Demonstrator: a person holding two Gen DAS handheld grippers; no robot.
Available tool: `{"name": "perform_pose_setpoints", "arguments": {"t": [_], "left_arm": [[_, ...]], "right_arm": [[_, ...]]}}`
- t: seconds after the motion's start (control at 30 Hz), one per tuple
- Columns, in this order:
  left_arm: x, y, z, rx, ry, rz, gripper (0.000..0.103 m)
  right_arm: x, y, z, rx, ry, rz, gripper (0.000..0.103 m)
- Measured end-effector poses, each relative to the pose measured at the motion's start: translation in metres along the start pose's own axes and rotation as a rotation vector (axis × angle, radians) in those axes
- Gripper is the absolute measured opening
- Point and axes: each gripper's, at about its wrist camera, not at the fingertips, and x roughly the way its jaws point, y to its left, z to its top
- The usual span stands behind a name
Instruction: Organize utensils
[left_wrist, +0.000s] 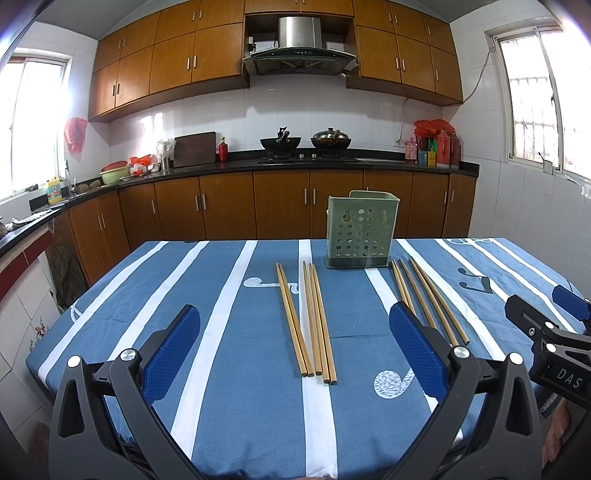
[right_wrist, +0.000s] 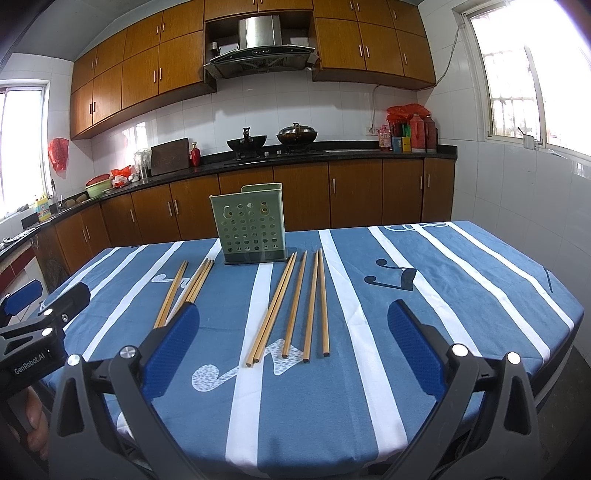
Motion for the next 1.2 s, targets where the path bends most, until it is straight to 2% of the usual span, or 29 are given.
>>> {"name": "perform_pose_setpoints", "arguments": {"t": [0.53,0.77,1.0,1.2], "left_arm": [[0.000,0.000,0.000,0.001,0.003,0.000,0.101],[0.008,-0.001,-0.001,-0.006,0.029,0.012,0.101],[0.035,0.009,-0.006,-0.021,0.124,0.028,0.101],[0.071,0.035,0.000,-0.064,0.236,0.005,0.101]], "right_arm": [[0.001,0.000,0.000,0.001,0.002,0.000,0.099],[0.010,0.000,-0.003,0.007,0.023,-0.011,0.099],[0.035,-0.013,0.000,0.027,0.079,-0.039,0.099],[0.090,-0.035,0.012,0.095,0.223,-0.078,0.099]]}}
